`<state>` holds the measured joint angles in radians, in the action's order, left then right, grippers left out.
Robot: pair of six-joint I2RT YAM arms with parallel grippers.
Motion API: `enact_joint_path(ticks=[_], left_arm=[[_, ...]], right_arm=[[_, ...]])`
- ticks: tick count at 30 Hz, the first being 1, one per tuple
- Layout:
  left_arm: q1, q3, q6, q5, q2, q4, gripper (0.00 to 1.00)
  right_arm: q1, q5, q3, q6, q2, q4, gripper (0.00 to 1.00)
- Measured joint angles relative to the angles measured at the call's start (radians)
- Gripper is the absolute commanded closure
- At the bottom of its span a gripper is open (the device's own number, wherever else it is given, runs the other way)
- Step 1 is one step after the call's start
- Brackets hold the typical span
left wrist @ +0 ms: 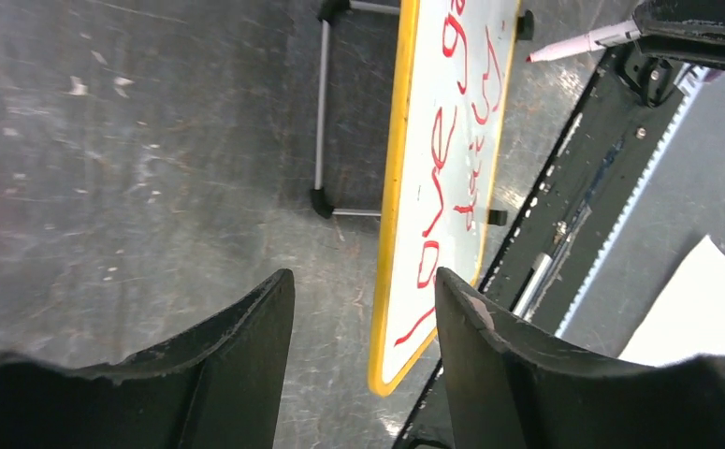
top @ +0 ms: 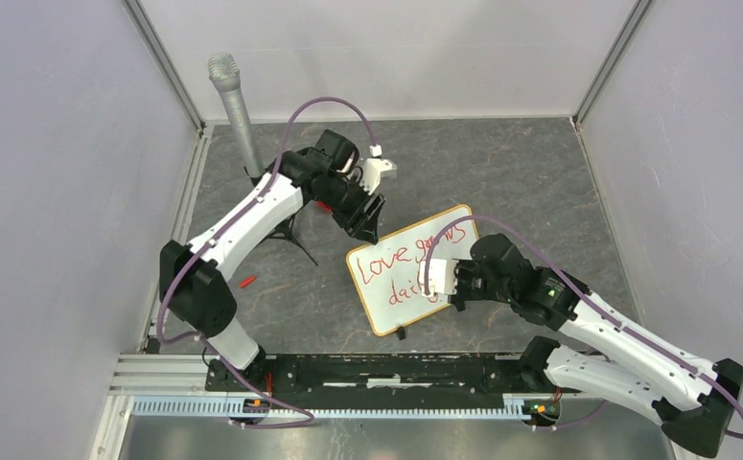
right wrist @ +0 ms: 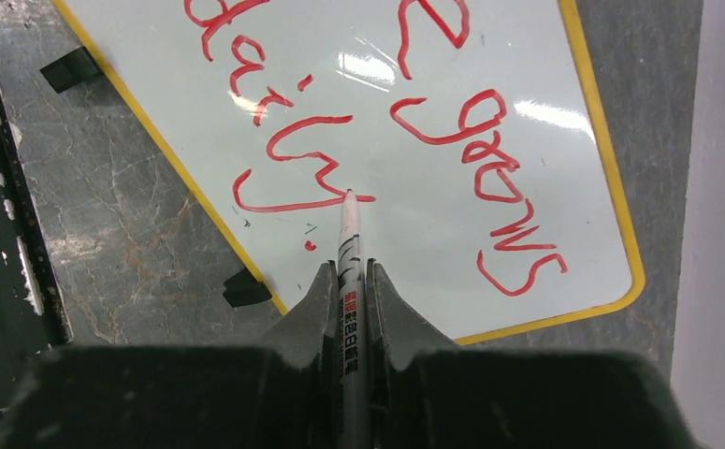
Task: Write a sentence on the whiteboard
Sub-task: Write a sentence on the whiteboard, then close the whiteboard marker at the center of the board.
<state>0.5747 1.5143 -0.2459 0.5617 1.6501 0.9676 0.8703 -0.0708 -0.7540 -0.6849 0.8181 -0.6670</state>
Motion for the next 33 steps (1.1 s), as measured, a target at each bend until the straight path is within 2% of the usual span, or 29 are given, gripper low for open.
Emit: enact_joint_path(ticks=[6, 10, 15, 21, 27, 33], left_arm=[[-0.001, 0.058, -0.039, -0.104, -0.089, 0.024, 0.35], [-0.001, 0.058, -0.104, -0.166, -0.204, 0.036, 0.35], [-0.001, 0.005, -0.193, -0.179, -0.380, 0.070, 0.37], [-0.041, -0.219, -0.325, -0.194, -0.584, 0.175, 0.40], [-0.211, -0.448, -0.392, -0.261, -0.794, 0.249, 0.41], [-0.345, -0.644, -0.394, -0.432, -1.033, 0.284, 0.44]], right_arm=[[0.000, 0.004, -0.009, 0.012, 0.000, 0.022, 1.00], [-0.003, 0.019, -0.009, 0.031, -0.001, 0.036, 1.00], [-0.020, 0.020, -0.009, 0.045, -0.006, 0.054, 1.00], [-0.047, 0.019, -0.009, 0.057, -0.008, 0.062, 1.00], [-0.070, 0.018, -0.009, 0.063, -0.010, 0.064, 1.00], [-0.075, 0.018, -0.009, 0.067, -0.009, 0.065, 1.00]])
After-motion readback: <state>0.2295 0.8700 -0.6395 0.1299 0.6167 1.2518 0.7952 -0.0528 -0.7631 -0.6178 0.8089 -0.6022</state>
